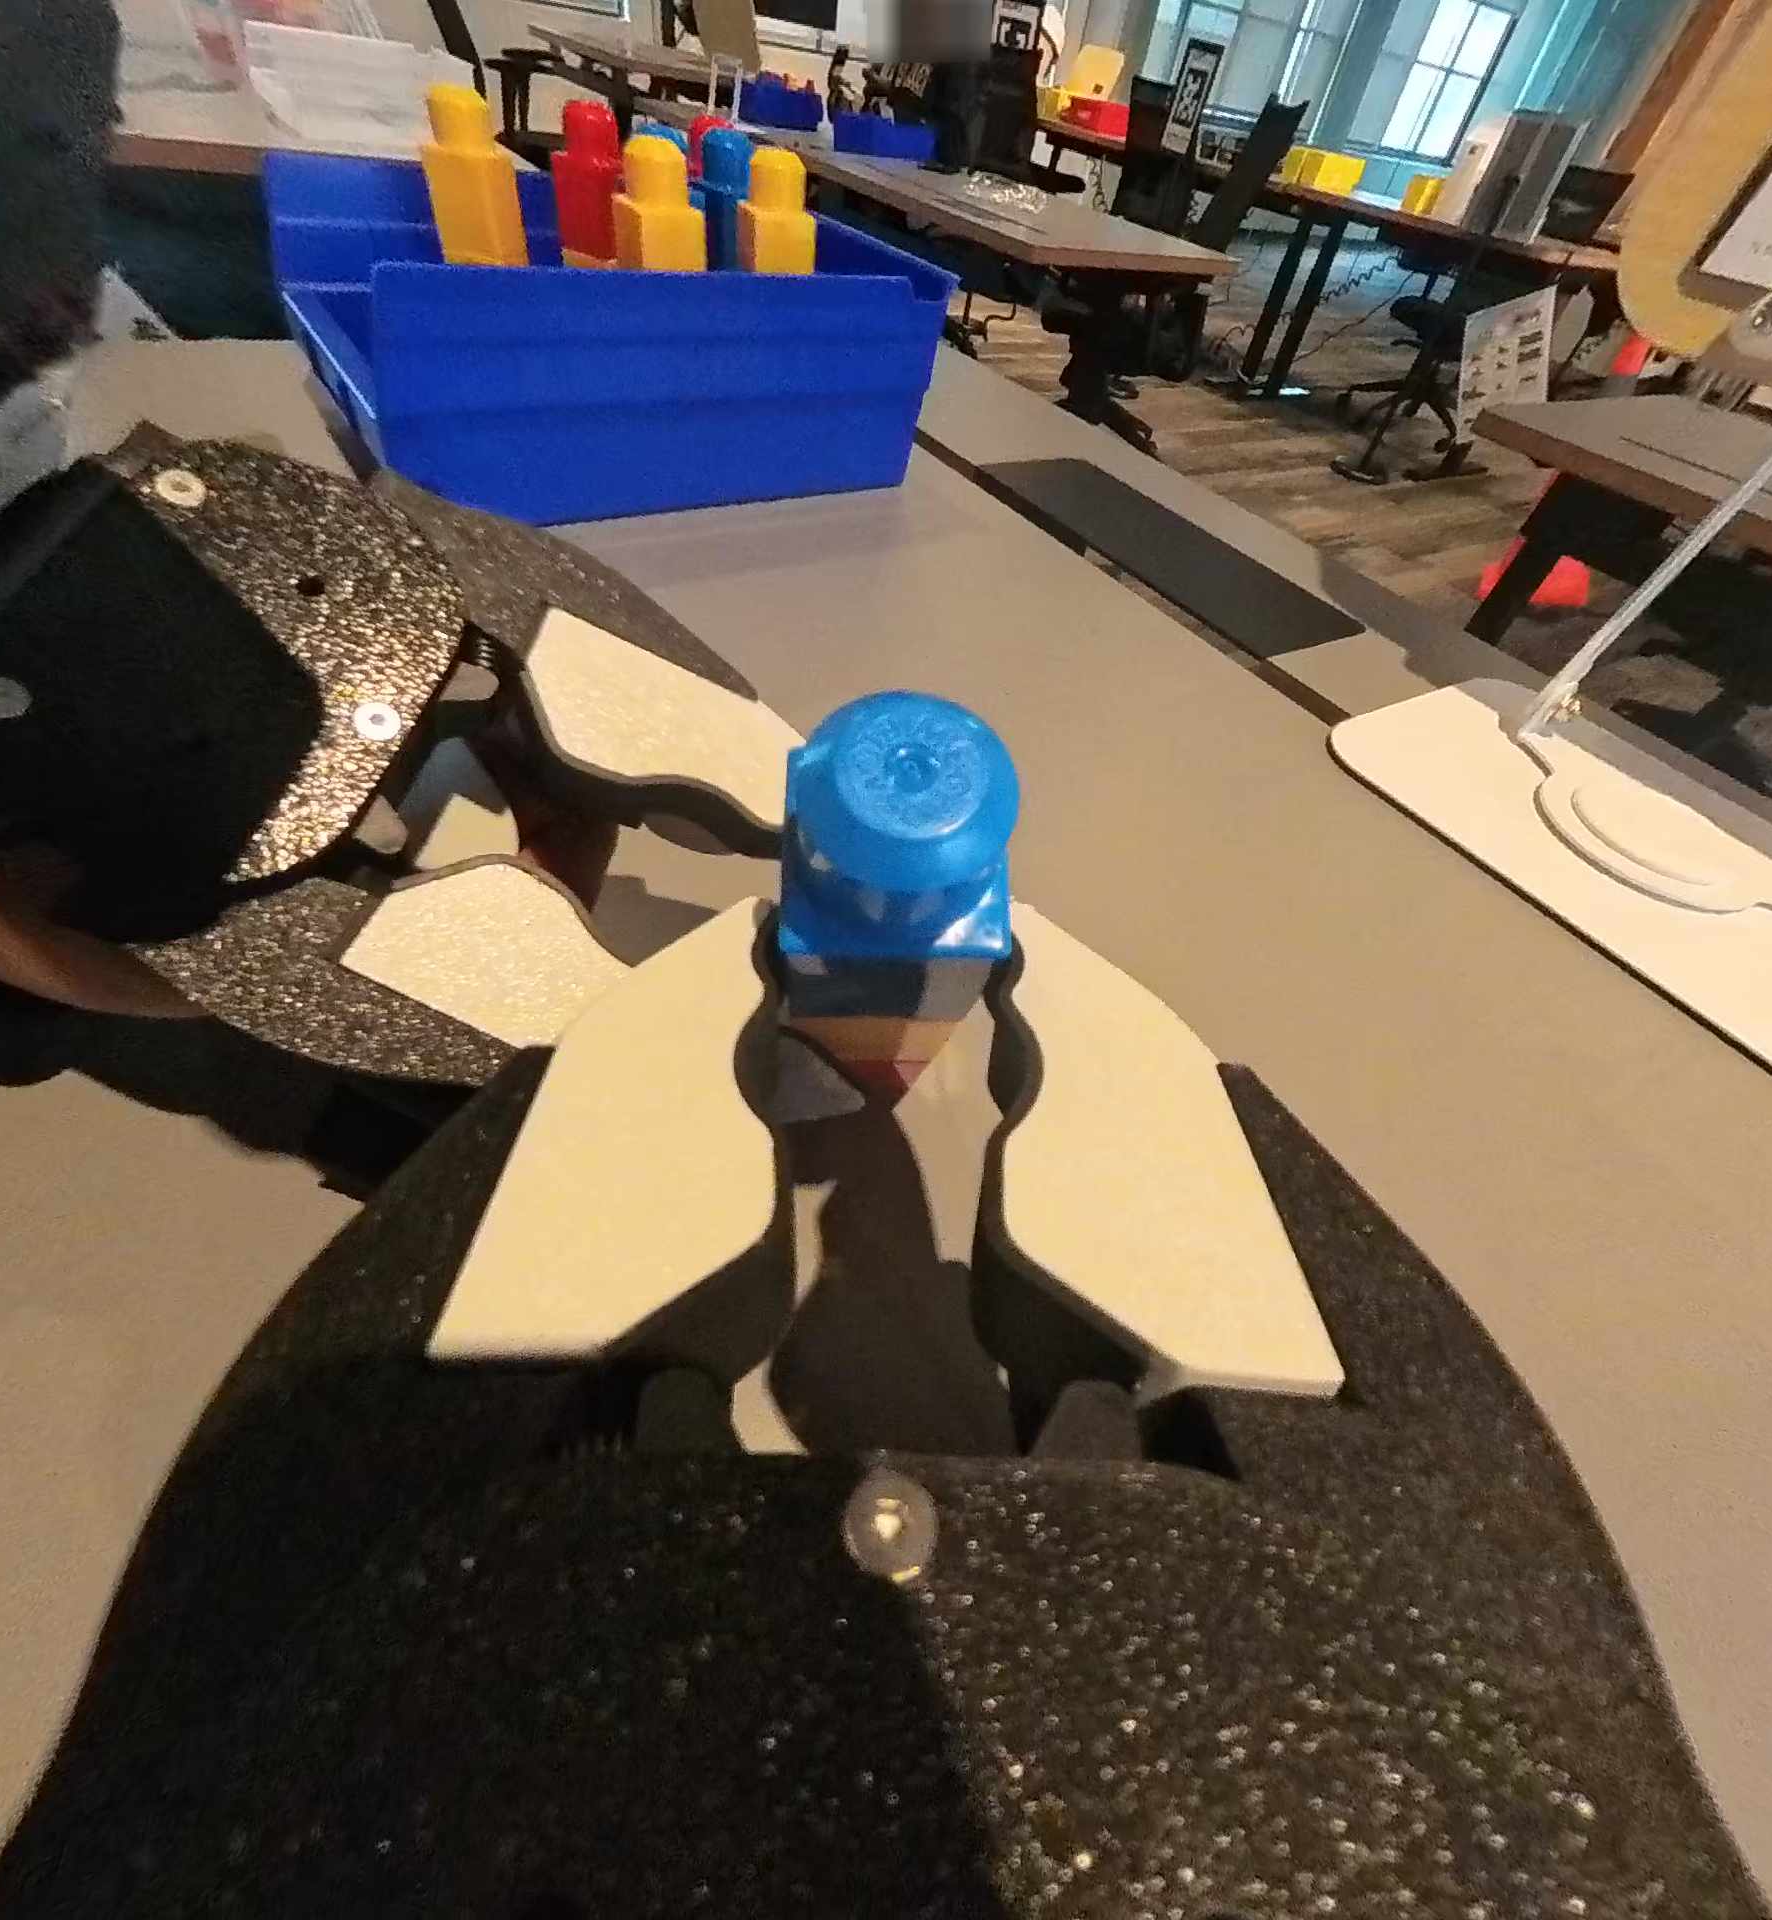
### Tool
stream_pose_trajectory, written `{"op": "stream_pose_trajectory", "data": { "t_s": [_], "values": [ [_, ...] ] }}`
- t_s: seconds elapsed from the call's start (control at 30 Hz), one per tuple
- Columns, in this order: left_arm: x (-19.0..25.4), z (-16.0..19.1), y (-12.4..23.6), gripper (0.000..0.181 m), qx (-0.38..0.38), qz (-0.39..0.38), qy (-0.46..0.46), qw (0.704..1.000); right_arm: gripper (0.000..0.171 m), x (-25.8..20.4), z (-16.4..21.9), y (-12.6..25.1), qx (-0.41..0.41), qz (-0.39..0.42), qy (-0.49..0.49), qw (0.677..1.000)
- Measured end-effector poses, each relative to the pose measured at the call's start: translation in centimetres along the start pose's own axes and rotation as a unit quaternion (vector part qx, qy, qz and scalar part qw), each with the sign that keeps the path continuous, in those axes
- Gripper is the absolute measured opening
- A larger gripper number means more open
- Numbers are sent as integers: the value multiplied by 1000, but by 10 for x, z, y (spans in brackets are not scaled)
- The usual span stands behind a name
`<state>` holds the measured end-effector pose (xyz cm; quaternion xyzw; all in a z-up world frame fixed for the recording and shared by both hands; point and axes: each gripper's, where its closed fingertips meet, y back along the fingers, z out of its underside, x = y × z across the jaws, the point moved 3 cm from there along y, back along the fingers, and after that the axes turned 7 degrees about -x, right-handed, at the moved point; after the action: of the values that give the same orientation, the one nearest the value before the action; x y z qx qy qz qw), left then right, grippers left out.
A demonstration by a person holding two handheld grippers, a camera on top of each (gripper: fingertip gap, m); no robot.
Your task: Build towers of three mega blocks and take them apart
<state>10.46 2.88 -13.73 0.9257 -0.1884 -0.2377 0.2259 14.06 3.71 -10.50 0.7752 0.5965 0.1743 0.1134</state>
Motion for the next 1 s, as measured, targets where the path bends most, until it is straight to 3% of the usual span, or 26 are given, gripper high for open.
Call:
{"op": "stream_pose_trajectory", "data": {
  "t_s": [0.33,0.57,0.7,1.0],
  "values": [
    [8,-9,6,49,45,37,-10,998,36,2,-1,13,-33,-73,-55,995],
    [18,-12,8,48,56,64,-23,996,36,-5,-1,21,-31,-101,-10,994],
    [14,-12,6,47,49,40,-20,998,36,-4,-3,18,-28,-71,-12,997],
    [4,-5,-1,38,1,-93,-59,994,36,2,-1,8,-40,-15,-61,997]
  ]
}}
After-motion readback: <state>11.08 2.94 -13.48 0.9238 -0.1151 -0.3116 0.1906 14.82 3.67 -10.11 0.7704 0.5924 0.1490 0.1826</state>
